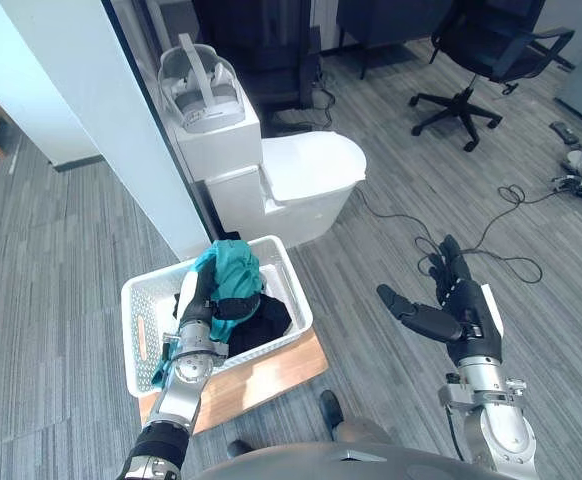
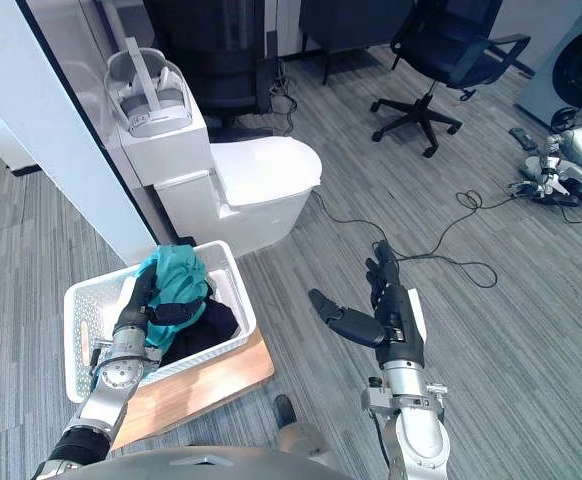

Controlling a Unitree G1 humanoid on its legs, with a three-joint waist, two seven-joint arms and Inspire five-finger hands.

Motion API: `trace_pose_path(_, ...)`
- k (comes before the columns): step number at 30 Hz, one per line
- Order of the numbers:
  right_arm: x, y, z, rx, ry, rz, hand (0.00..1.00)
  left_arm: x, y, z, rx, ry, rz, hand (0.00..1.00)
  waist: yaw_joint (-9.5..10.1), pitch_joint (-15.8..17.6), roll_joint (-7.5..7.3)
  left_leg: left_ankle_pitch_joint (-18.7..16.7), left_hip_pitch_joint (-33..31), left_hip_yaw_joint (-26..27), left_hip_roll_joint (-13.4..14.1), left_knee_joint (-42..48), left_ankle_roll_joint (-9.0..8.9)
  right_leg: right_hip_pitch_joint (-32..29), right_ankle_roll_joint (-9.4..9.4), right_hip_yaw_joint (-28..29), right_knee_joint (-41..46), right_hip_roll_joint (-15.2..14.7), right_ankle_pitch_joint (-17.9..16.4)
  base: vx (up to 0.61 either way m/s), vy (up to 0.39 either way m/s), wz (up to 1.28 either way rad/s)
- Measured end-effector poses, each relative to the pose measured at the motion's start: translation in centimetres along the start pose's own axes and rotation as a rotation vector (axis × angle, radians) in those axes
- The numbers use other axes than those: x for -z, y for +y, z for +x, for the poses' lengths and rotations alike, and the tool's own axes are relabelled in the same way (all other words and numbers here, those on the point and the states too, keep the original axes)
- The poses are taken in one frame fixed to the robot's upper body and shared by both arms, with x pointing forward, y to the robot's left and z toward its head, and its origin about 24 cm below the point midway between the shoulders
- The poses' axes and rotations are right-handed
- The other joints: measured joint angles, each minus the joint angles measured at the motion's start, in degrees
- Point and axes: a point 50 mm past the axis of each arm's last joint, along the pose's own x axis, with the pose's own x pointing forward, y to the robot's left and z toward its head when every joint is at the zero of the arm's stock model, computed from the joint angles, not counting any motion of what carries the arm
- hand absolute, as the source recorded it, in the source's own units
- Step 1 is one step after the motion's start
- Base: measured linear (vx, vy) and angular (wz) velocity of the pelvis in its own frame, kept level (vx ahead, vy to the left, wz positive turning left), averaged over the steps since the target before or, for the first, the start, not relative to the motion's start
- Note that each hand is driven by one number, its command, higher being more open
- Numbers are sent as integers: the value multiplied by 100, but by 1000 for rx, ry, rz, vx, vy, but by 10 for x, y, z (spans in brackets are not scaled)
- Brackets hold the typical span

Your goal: Tidy up the quilt and then pick up the clothes from the bed and put them into the laundry hamper

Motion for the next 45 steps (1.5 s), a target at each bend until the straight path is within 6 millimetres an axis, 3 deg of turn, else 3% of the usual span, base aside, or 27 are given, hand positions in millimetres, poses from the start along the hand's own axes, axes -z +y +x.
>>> trace_pose_path(5, -5, -6, 1, -44, -23, -9, 100, -4, 6, -3, -23, -19, -39, 100, 20, 131, 156, -109, 475, -24, 60, -19, -60, 567, -2, -157, -6, 29, -17, -10, 2, 17)
trace_pose_path(8, -4, -5, -5, -76, -10, -9, 100, -12, 21, -11, -39, -78, -60, 100, 100, 147, 188, -167, 535, -130, 24, -23, -54, 693, 11, -259, -5, -28, -88, -67, 13, 20)
trace_pose_path(14, 7, -6, -24, -47, 69, 1, 100, -18, 55, -34, -101, -165, -202, 100, 279, 70, 292, -199, 694, -417, -15, -25, -52, 1014, -34, -581, 8, -107, -292, -67, -15, 26)
trace_pose_path(20, 23, -9, -29, -4, 153, -34, 100, -37, 69, -45, -75, -287, -288, 100, 478, -120, 321, -146, 691, -668, -10, -26, -19, 1151, -52, -867, 1, -131, -304, -51, 3, 22)
trace_pose_path(26, 67, -12, -41, 66, 368, -23, 100, -22, 54, -52, 143, -192, -297, 100, 623, -218, 234, -98, 673, -851, -73, -28, 25, 1227, -55, -1046, 14, -206, -401, -37, 18, 16)
trace_pose_path(31, 106, -11, -56, 110, 560, 3, 100, 36, 17, -62, 328, 124, -226, 100, 644, -249, 241, -45, 663, -933, -86, -30, 30, 1232, -61, -1094, 24, -223, -423, -21, 13, 5)
trace_pose_path(34, 115, -12, -59, 133, 605, 6, 100, 49, 10, -64, 368, 188, -216, 100, 646, -247, 208, -11, 676, -960, -90, -29, 19, 1205, -69, -1107, 37, -222, -464, -17, 4, 2)
trace_pose_path(45, 124, -9, -60, 128, 642, 23, 100, 34, 22, -41, 307, 113, -311, 100, 595, -344, 95, 30, 675, -768, -89, -27, 10, 1122, -62, -907, 47, -209, -377, 16, 4, -10)
